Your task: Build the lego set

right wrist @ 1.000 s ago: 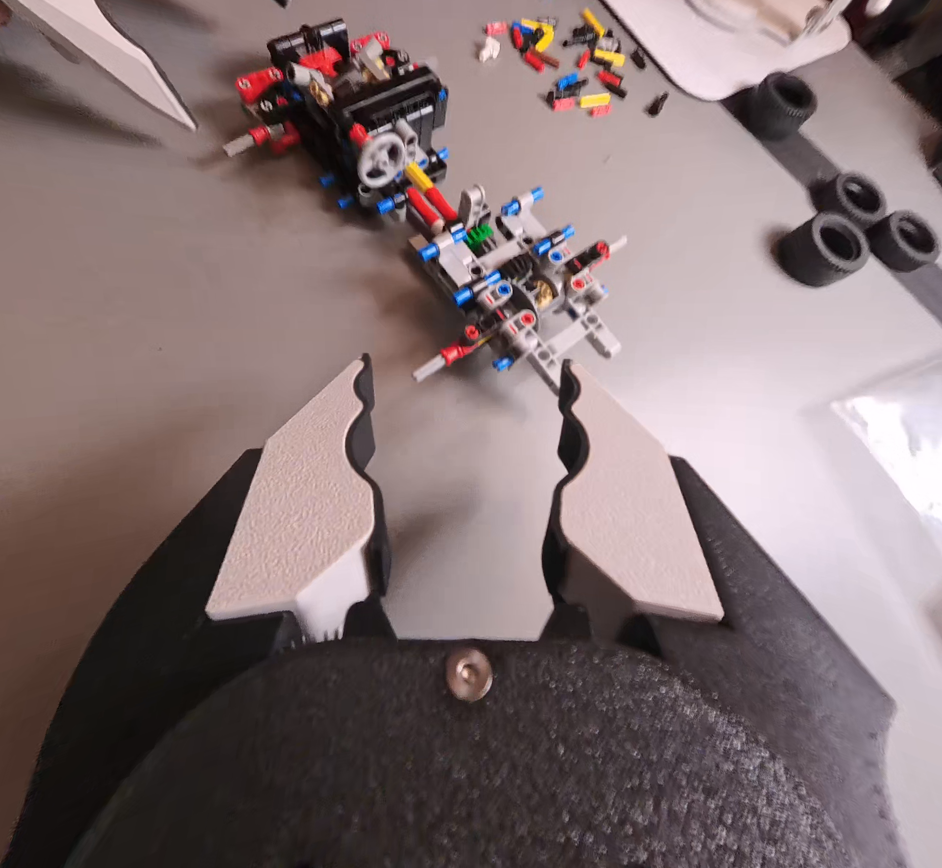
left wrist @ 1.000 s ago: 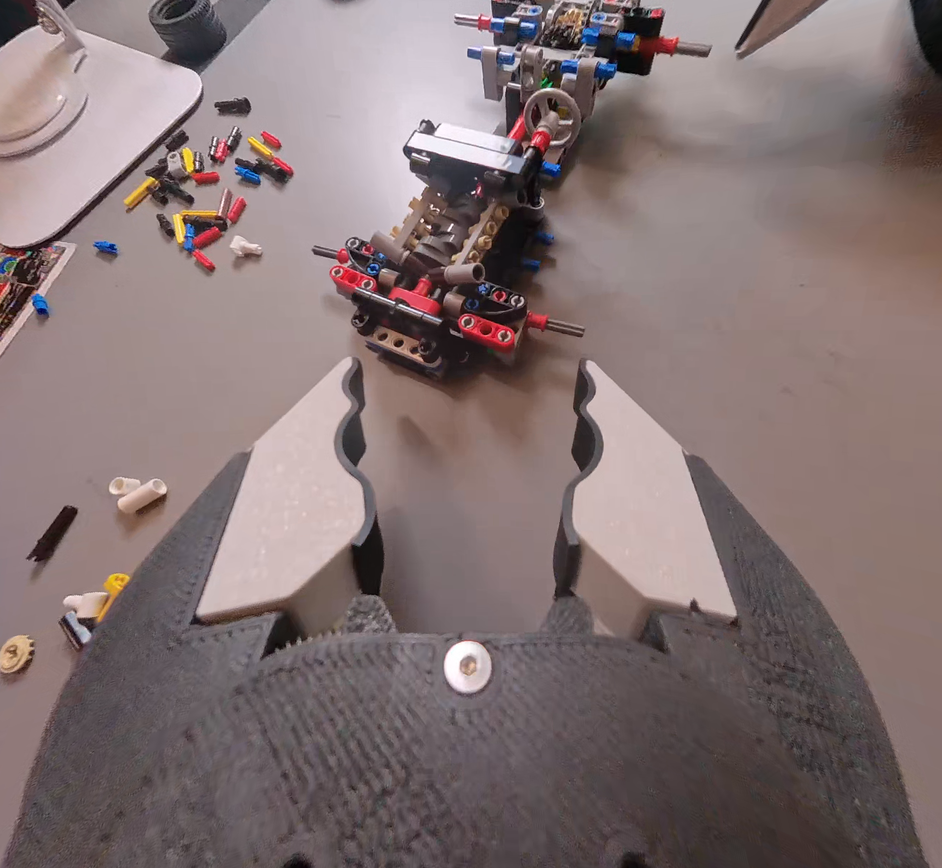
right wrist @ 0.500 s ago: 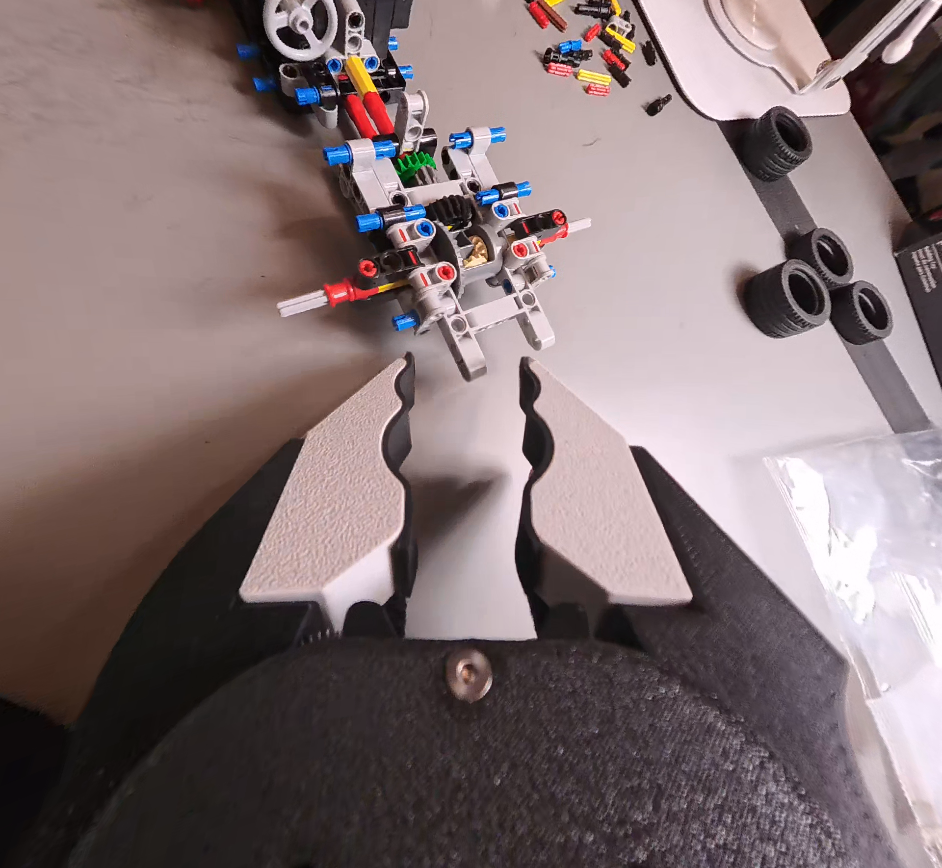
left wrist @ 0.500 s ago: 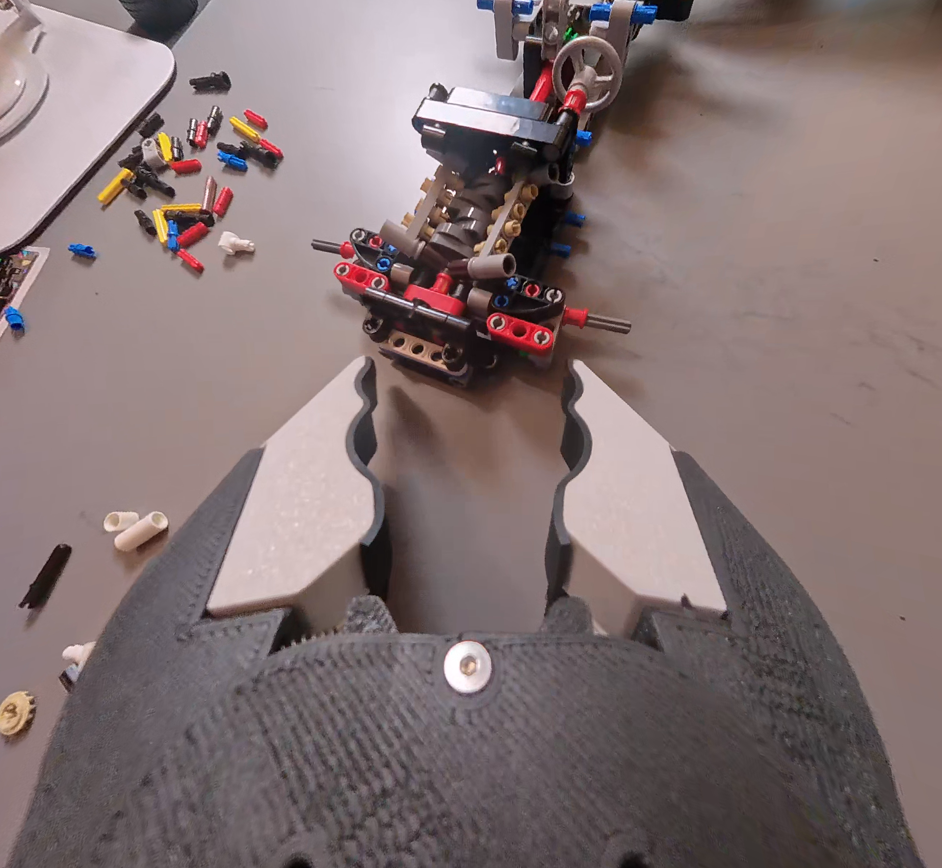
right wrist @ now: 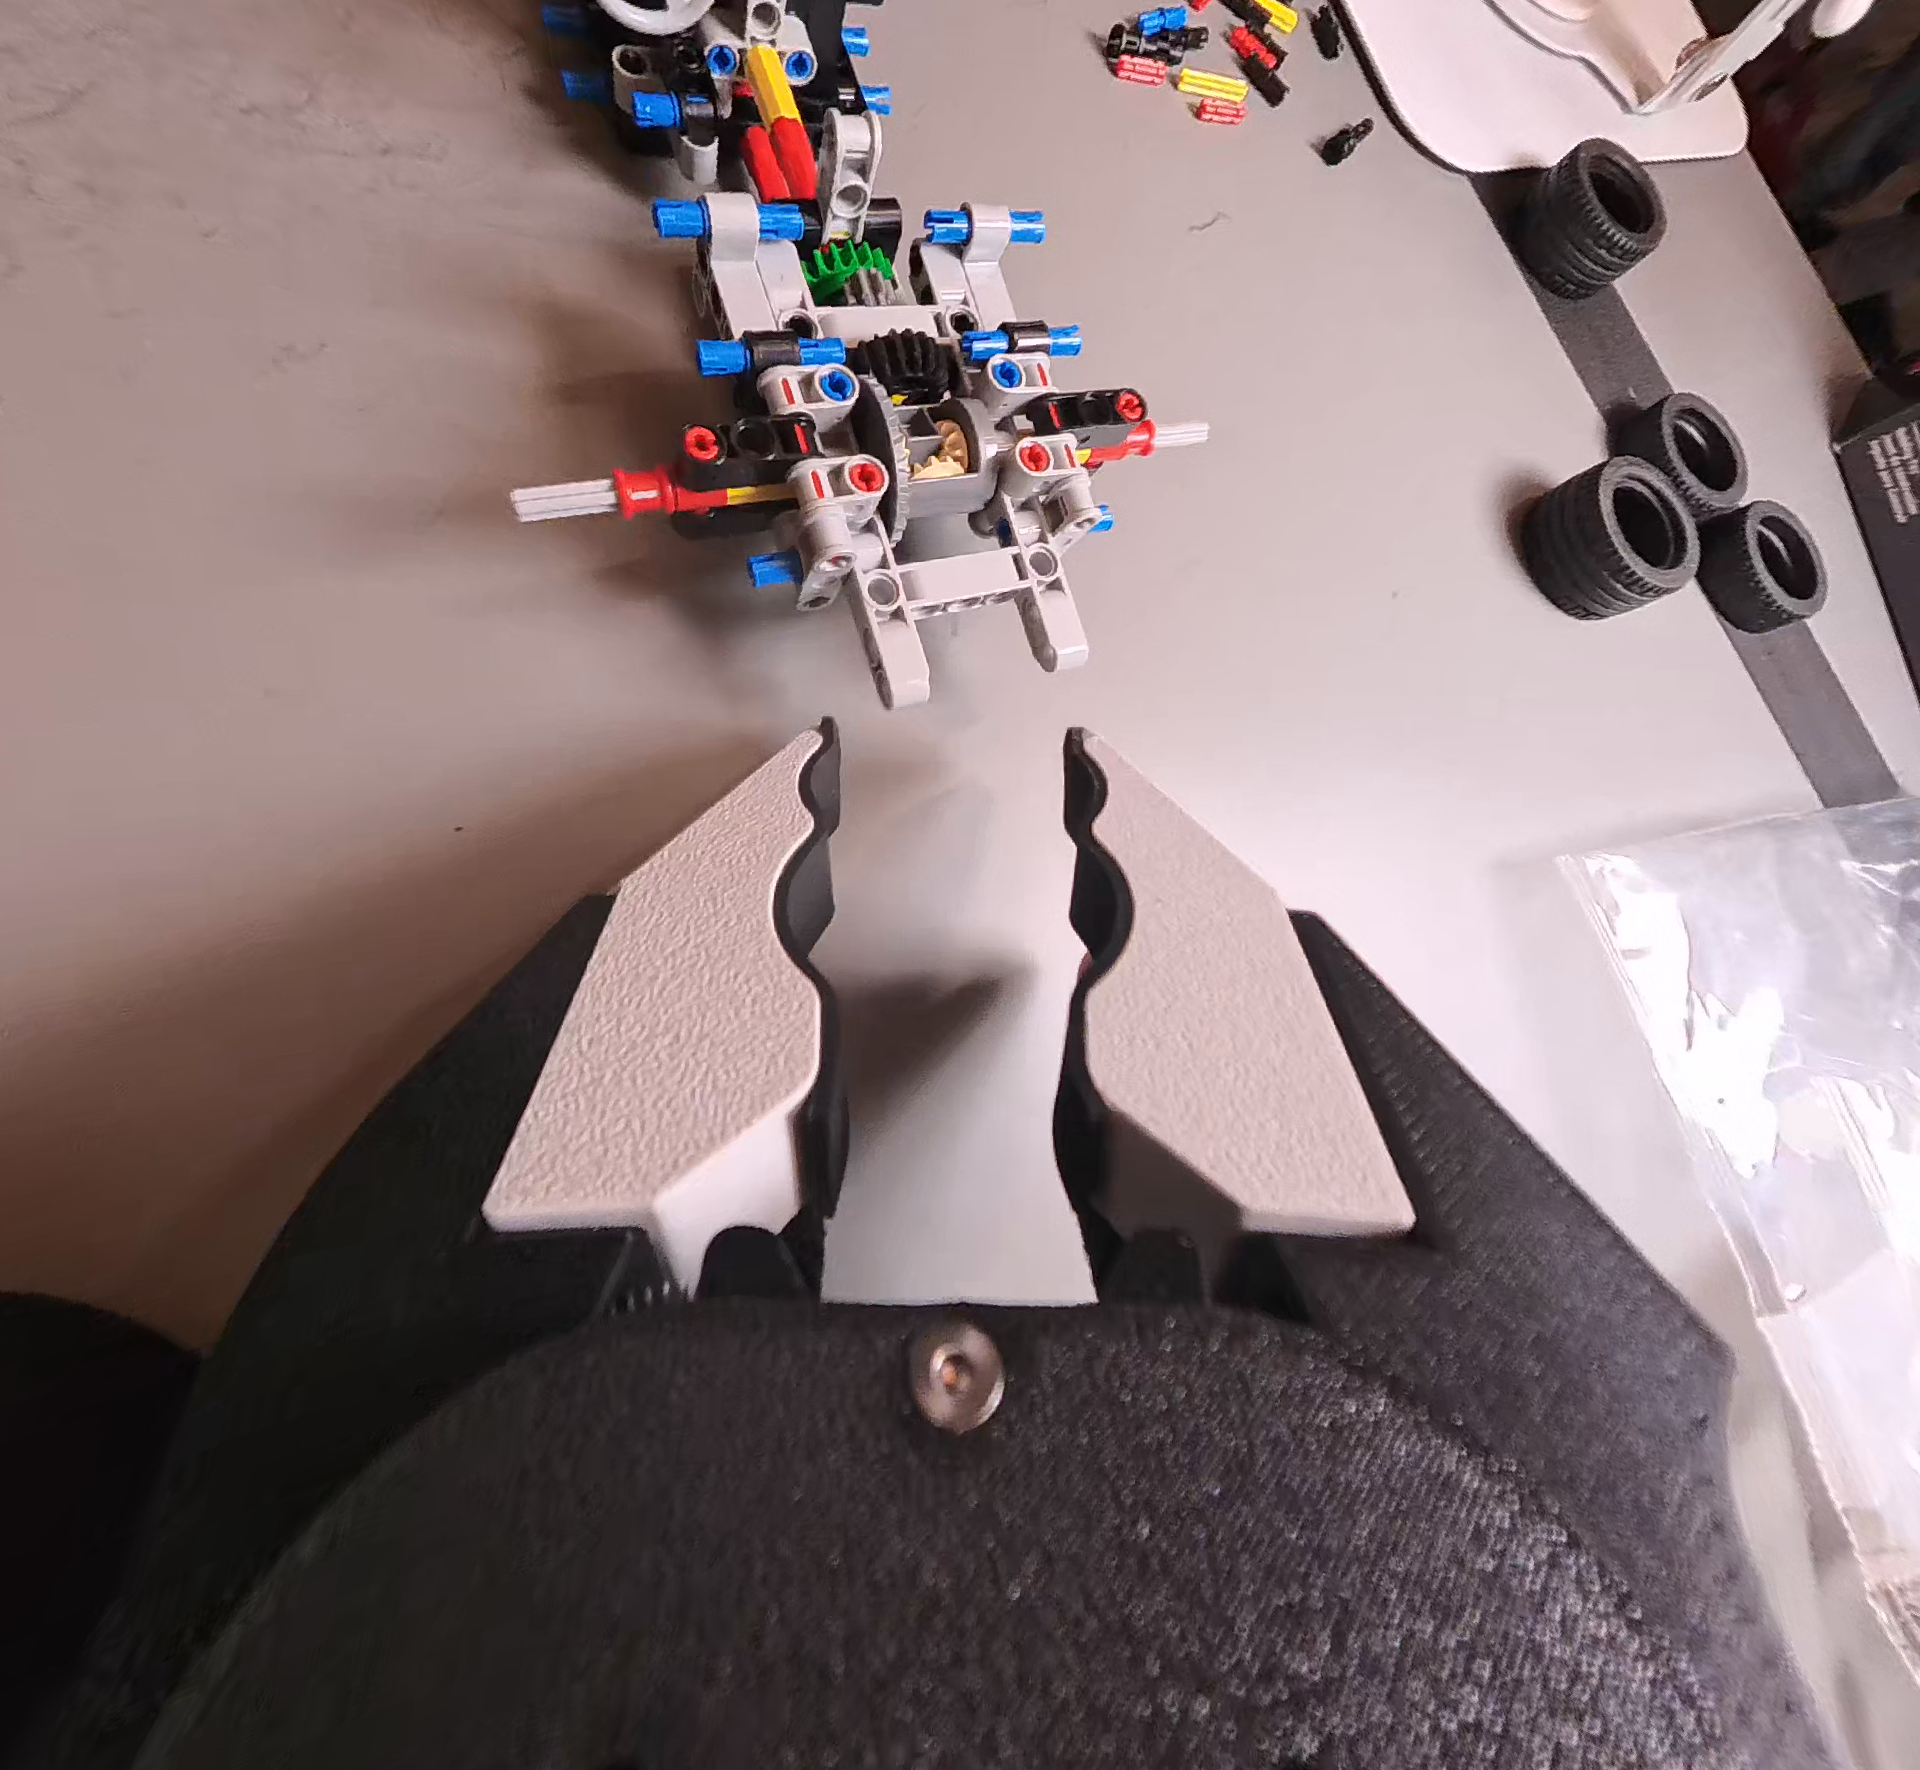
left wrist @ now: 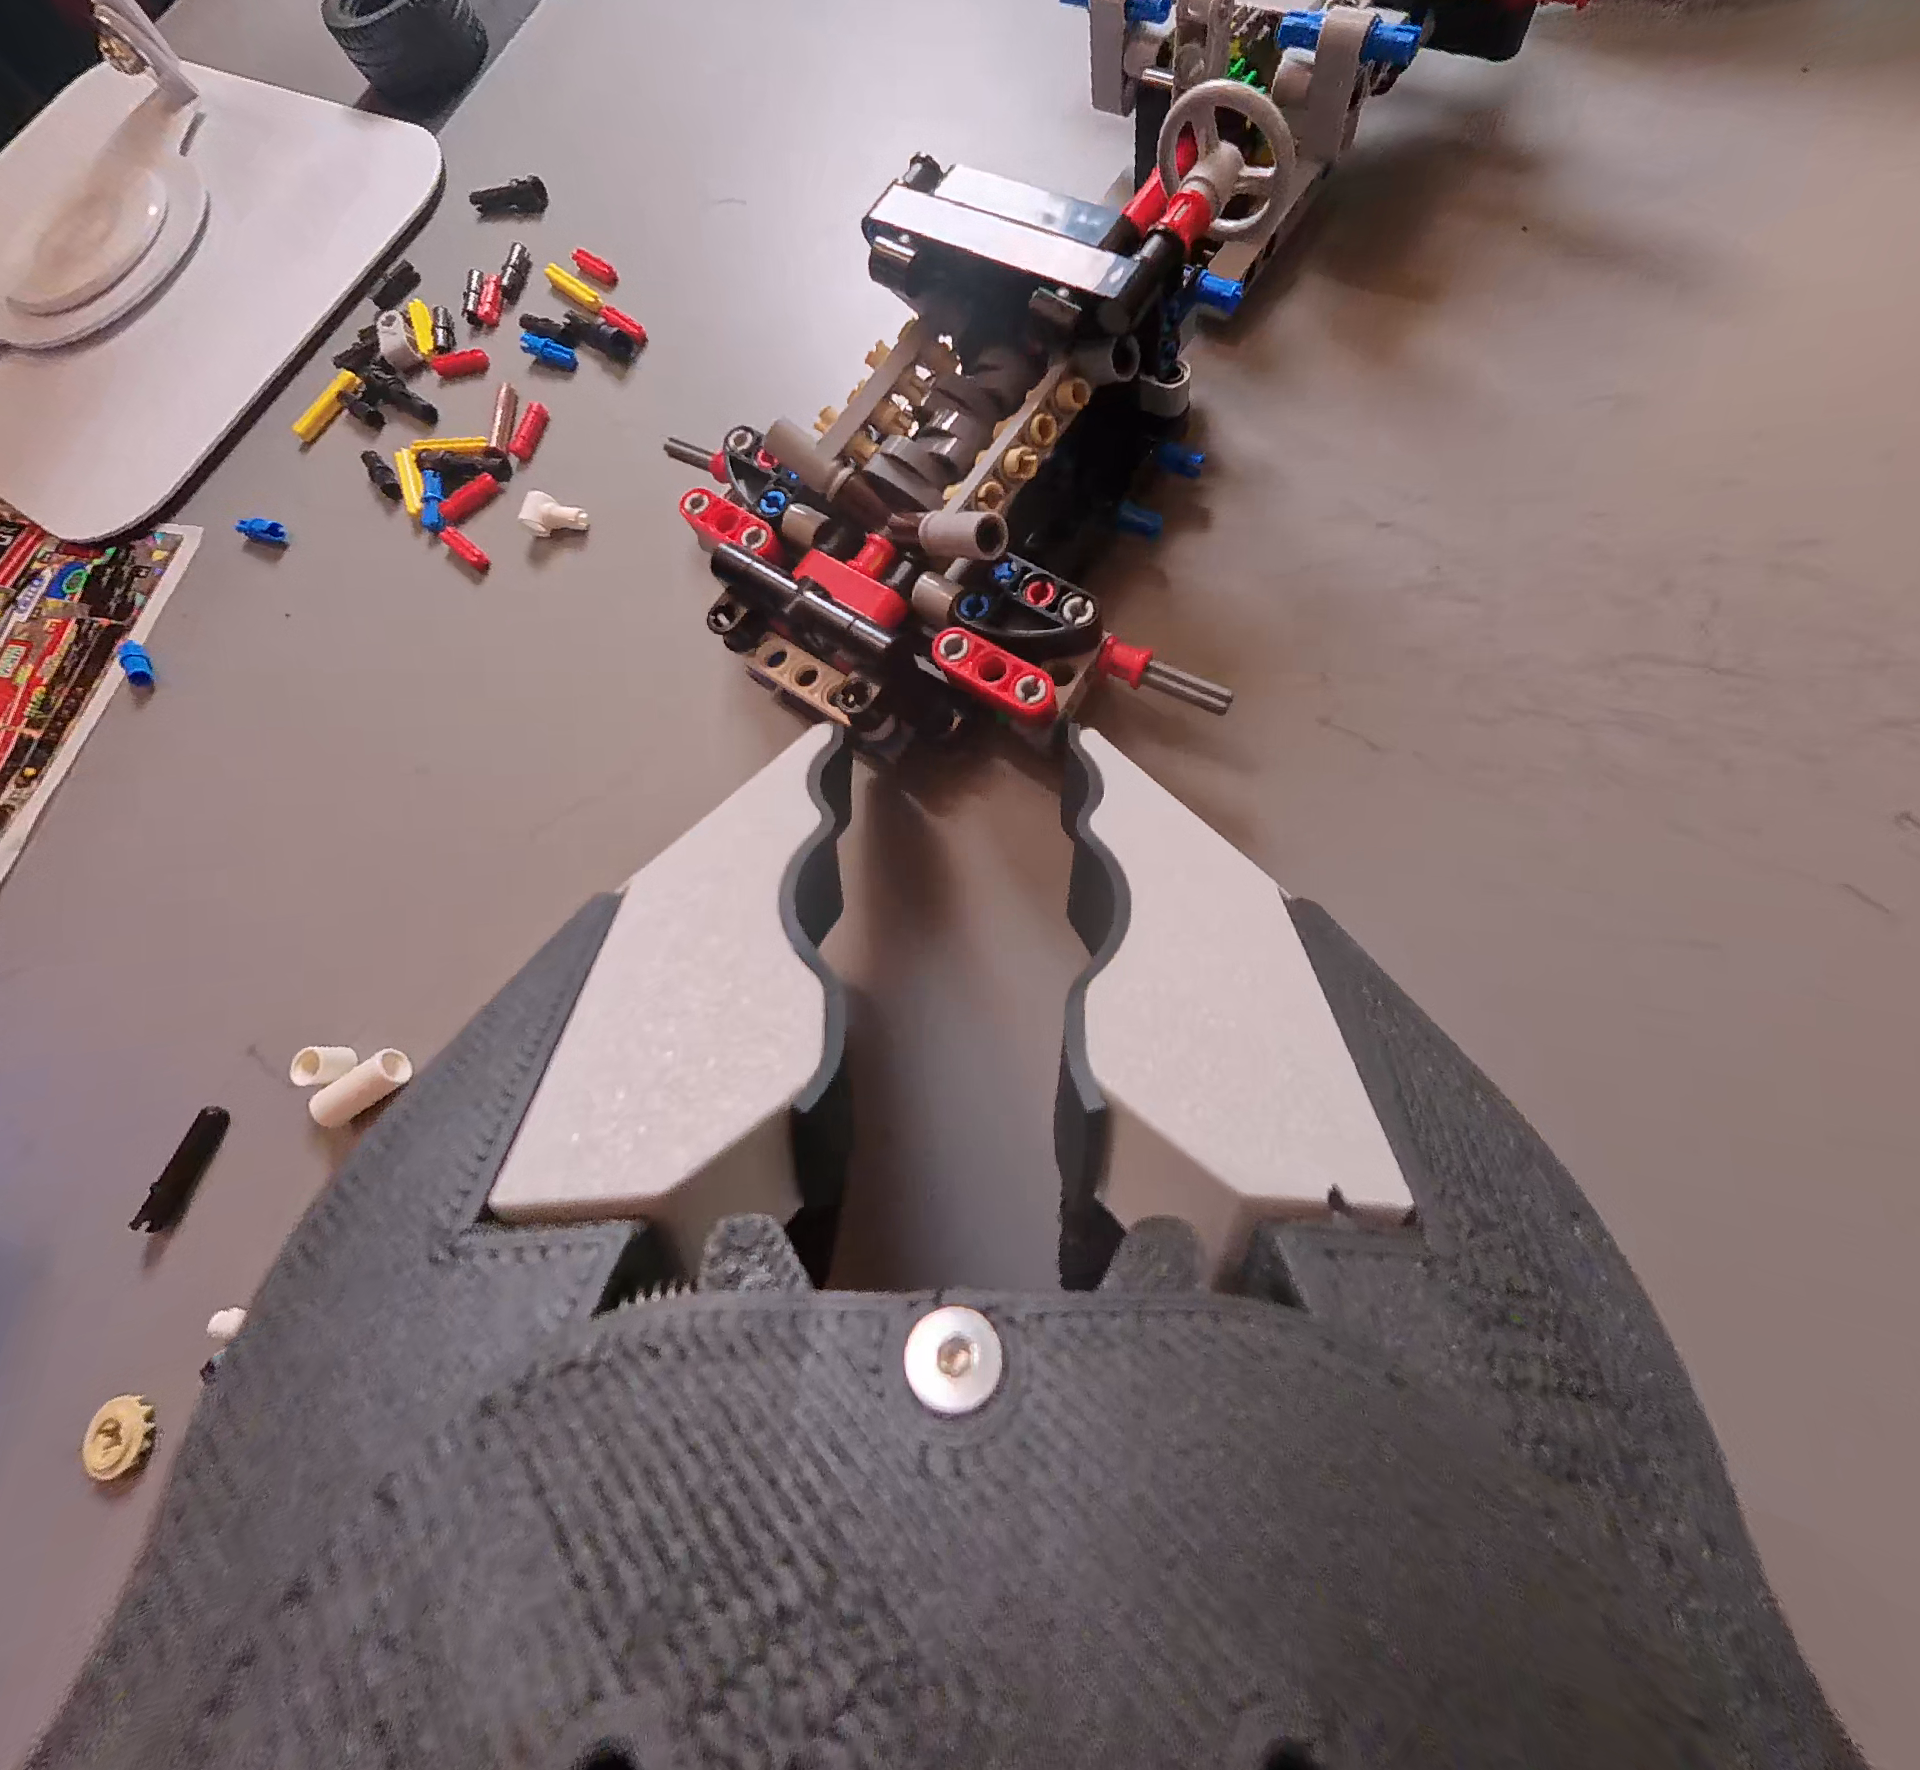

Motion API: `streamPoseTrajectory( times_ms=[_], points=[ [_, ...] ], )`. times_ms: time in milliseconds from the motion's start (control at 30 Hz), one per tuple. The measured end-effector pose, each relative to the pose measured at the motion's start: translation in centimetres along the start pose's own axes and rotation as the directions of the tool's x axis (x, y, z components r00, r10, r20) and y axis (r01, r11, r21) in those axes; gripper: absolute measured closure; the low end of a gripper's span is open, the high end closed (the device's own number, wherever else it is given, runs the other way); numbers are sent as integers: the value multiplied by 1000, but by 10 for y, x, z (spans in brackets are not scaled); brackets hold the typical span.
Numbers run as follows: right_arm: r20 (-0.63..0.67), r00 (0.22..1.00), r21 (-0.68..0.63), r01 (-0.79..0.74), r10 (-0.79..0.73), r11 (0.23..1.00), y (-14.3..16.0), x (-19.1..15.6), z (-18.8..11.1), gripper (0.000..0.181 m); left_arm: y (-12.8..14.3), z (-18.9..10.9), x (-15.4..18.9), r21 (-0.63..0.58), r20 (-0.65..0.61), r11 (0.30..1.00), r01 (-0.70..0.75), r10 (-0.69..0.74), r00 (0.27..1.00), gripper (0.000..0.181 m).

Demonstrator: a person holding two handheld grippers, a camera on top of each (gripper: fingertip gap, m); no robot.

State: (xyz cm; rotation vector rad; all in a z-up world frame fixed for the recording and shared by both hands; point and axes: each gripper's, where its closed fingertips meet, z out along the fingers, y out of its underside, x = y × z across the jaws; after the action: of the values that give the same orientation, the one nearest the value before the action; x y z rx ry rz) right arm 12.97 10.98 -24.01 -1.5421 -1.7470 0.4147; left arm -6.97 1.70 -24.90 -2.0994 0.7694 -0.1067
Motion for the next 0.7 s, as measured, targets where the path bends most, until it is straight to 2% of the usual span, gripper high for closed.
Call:
streamPoseTrajectory(
  times_ms=[167, 267, 333, 467, 533, 600, 667, 700],
  points=[
    [-92, 992, -9, -89, 87, 996, -6, -2, -27, 141, -1, -18, -5, 9, 81, 998, 55, -56, 995, 134],
    [-115, 981, 68, -152, 159, 986, -26, -29, -45, 146, -8, -40, 2, 41, 126, 977, 208, -212, 969, 142],
    [-171, 958, 96, -216, 230, 972, -34, -47, -50, 144, -16, -53, 15, 79, 133, 957, 278, -287, 949, 141],
    [-236, 824, 219, -471, 515, 854, -41, -77, -51, 130, -29, -70, 50, 149, 154, 940, 308, -330, 931, 127],
    [-327, 775, 290, -462, 540, 838, -46, -76, -64, 130, -37, -77, 66, 204, 164, 924, 324, -358, 919, 119],
    [-296, 742, 372, -490, 601, 788, -60, -81, -69, 137, -48, -83, 77, 292, 155, 882, 370, -426, 892, 115],
    [-237, 735, 358, -542, 635, 760, -66, -93, -54, 130, -54, -81, 79, 354, 180, 853, 384, -465, 867, 116],
    [-239, 737, 338, -547, 632, 766, -65, -97, -47, 126, -52, -73, 79, 338, 208, 865, 371, -453, 867, 114]
  ],
)
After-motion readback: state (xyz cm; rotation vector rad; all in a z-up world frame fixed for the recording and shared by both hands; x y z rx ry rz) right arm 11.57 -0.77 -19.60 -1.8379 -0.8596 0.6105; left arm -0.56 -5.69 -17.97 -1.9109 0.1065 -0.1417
